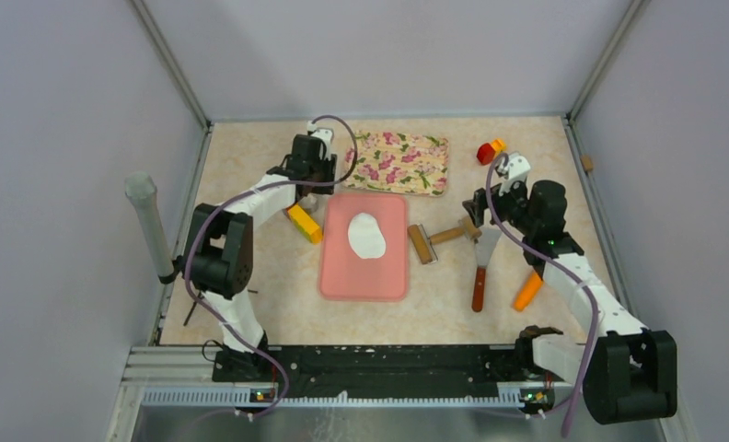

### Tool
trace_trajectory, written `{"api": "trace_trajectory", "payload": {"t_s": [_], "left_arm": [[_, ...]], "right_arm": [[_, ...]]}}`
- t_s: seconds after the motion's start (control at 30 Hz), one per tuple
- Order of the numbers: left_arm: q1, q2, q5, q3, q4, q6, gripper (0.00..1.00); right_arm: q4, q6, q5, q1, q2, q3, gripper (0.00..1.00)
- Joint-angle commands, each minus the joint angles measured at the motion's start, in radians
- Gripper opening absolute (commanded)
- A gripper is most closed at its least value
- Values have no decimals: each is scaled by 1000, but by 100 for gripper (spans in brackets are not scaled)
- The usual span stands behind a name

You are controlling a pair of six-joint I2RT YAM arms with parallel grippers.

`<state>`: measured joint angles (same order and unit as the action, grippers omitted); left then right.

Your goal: Roll out the dumpling wrappers from the dough

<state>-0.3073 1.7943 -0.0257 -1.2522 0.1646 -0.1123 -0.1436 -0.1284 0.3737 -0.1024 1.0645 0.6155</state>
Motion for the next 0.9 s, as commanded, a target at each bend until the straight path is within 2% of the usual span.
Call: {"api": "trace_trajectory", "payload": {"t_s": [0.0, 0.2, 0.43, 0.67, 0.87], "left_arm": [[5, 66, -27, -51, 86, 21, 44], [5, 45, -68, -20, 84, 8, 47], [5, -27, -26, 28, 36, 20, 55], [5, -104, -45, 70, -1, 37, 56], [5, -61, -102, 63, 39, 48, 54]], "right_arm": [[-57, -16, 48, 14, -41, -17, 81], [-68, -7, 60, 29, -47, -24, 81], [-74, -2, 62, 32, -46, -28, 81], [-74, -1, 72, 34, -50, -30, 81], [-76, 2, 84, 37, -58, -32, 81]]}}
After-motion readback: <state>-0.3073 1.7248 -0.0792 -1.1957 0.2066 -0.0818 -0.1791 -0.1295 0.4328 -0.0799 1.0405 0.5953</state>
